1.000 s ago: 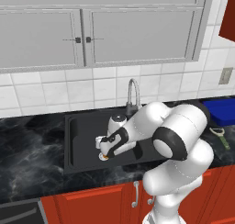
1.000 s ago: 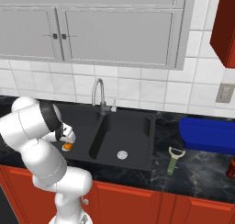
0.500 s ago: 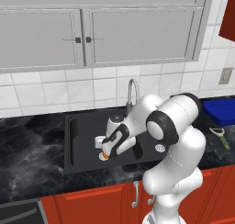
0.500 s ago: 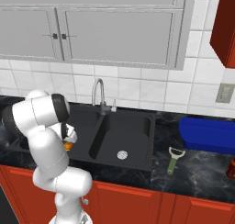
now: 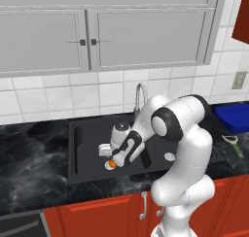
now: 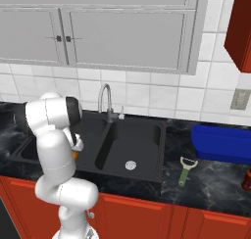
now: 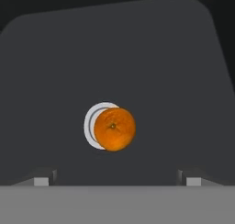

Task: Pick up all produce items and place them in the sink. Turn on the sink faucet to wash them. Then turn the sink off and put them in the tray.

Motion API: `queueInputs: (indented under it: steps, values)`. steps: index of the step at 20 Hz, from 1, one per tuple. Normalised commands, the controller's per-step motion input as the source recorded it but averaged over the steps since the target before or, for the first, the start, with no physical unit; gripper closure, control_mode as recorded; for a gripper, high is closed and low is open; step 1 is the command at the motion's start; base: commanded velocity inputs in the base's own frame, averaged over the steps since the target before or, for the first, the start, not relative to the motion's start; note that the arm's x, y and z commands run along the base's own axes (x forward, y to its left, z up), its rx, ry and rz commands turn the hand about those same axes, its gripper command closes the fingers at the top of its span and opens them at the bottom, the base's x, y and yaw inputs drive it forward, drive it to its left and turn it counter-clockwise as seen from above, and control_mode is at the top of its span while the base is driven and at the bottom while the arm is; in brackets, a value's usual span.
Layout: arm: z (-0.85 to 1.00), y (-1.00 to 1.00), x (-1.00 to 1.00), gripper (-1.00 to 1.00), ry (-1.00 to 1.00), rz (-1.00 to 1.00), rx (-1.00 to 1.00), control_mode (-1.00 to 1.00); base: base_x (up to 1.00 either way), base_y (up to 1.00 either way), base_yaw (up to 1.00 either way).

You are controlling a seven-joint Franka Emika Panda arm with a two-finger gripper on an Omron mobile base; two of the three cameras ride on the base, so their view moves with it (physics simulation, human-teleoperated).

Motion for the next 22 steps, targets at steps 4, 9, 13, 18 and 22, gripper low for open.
queueInputs:
  steps: [4,9,13,18,22]
  values:
    - [-0.15,0.03,0.03,-1.00,-0.03,0.00,0.00,-1.00,0.00,0.00,0.00]
    - [-0.02,0.00,-0.02,-1.00,0.00,0.00,0.01,-1.00,0.00,0.00,0.00]
    - [0.00,0.00,-0.01,-1.00,0.00,-0.02,0.01,-1.00,0.00,0.00,0.00]
    - [0.00,0.00,0.01,-1.00,0.00,-0.01,0.00,-1.00,0.00,0.00,0.00]
    - [0.00,0.00,0.08,-1.00,0.00,0.00,0.00,-1.00,0.00,0.00,0.00]
